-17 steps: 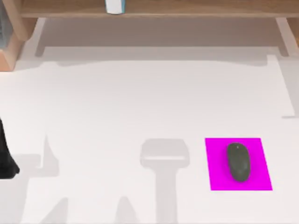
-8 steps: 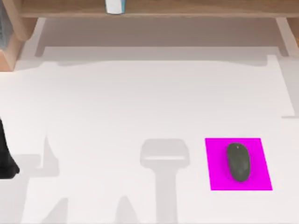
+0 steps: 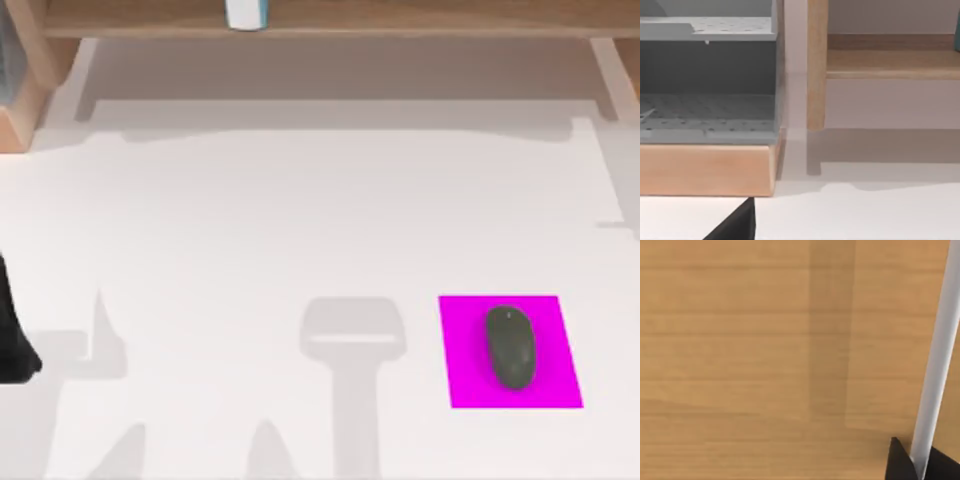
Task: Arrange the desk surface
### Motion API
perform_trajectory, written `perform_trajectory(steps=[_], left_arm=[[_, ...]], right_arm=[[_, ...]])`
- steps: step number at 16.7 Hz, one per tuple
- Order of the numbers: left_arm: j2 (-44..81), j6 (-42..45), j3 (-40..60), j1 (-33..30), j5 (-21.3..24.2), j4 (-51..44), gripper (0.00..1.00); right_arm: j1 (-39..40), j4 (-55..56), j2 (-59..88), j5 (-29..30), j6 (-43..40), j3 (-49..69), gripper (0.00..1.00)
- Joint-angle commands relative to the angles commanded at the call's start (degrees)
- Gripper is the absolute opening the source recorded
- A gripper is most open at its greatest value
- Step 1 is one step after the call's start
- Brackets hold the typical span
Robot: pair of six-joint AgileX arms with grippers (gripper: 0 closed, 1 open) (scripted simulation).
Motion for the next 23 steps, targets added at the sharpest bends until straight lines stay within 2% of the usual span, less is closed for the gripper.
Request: perform_trajectory(steps=[4, 11, 18, 23], left_arm=[[0.0, 0.0, 0.0, 0.0, 0.0, 0.0, 1.0], [0.0, 0.0, 0.0, 0.0, 0.0, 0.0, 1.0], [0.0, 0.0, 0.0, 0.0, 0.0, 0.0, 1.0], [0.0, 0.0, 0.0, 0.0, 0.0, 0.0, 1.0]], right_arm=[[2.8, -3.7, 2.2, 2.9, 0.0, 5.6, 0.0], [3.3, -5.3, 3.2, 3.7, 0.1, 7.7, 0.0], [7.1, -12.1, 8.0, 7.4, 0.1, 19.5, 0.0], [7.1, -12.5, 8.0, 7.6, 0.2, 19.9, 0.0]])
